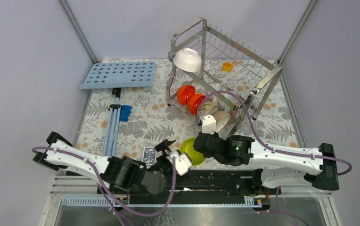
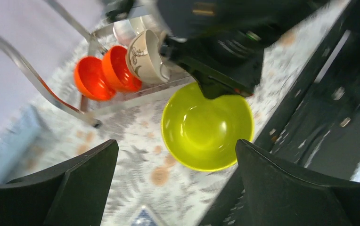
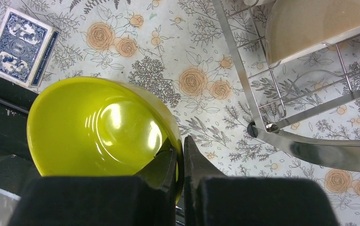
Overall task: Unload the bowls from the dish rack
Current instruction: Place the bowl at the center of the board.
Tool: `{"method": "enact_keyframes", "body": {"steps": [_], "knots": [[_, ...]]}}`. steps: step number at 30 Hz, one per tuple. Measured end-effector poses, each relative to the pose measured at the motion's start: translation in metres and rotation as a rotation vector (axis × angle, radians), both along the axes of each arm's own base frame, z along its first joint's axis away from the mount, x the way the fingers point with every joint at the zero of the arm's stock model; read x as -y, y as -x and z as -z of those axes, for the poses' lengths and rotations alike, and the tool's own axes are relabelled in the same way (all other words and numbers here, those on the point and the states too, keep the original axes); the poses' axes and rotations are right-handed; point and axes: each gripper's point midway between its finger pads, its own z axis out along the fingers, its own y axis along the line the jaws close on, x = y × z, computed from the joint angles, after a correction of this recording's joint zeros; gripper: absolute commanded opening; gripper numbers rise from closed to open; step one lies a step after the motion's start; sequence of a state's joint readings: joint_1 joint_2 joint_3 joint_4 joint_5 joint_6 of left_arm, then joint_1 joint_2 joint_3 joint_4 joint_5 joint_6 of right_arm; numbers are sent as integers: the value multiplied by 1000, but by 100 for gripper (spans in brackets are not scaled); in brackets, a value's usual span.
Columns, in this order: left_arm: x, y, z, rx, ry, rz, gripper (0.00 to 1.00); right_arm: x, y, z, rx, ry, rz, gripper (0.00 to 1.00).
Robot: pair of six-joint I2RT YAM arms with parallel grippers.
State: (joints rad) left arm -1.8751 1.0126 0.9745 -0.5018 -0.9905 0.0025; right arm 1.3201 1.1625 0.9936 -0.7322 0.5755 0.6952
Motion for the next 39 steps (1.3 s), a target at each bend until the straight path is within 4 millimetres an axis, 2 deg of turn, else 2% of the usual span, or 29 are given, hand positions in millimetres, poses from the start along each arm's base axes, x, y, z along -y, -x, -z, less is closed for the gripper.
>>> {"method": "enact_keyframes", "body": {"steps": [3,8,11,16,19,21,24,29,35,39], "knots": [[-8,-12,-6,-155,222,-108,99,0,0,3,-1,-7,3,0],[-45,-66,-13,-393,594,-405,99,-4,-1,2,2,-29,7,0],[-57,-80,-10,-489,720,-504,99,-7,-1,1,4,-40,7,0],[-55,-97,21,-599,701,-680,99,-10,-2,1,7,-52,7,0],[-53,-107,58,-683,635,-818,99,-12,-3,1,9,-59,7,0],[-59,-111,78,-731,601,-901,99,-15,-3,0,10,-69,8,0],[-65,-112,98,-815,573,-985,99,-18,-4,0,9,-78,13,0],[-56,-104,106,-939,569,-967,99,-23,-4,3,1,-113,37,0],[-52,-93,123,-1014,593,-906,99,-17,0,21,-30,-101,65,0],[-55,-88,116,-1026,636,-849,99,-18,-1,27,-36,-98,99,0]]}}
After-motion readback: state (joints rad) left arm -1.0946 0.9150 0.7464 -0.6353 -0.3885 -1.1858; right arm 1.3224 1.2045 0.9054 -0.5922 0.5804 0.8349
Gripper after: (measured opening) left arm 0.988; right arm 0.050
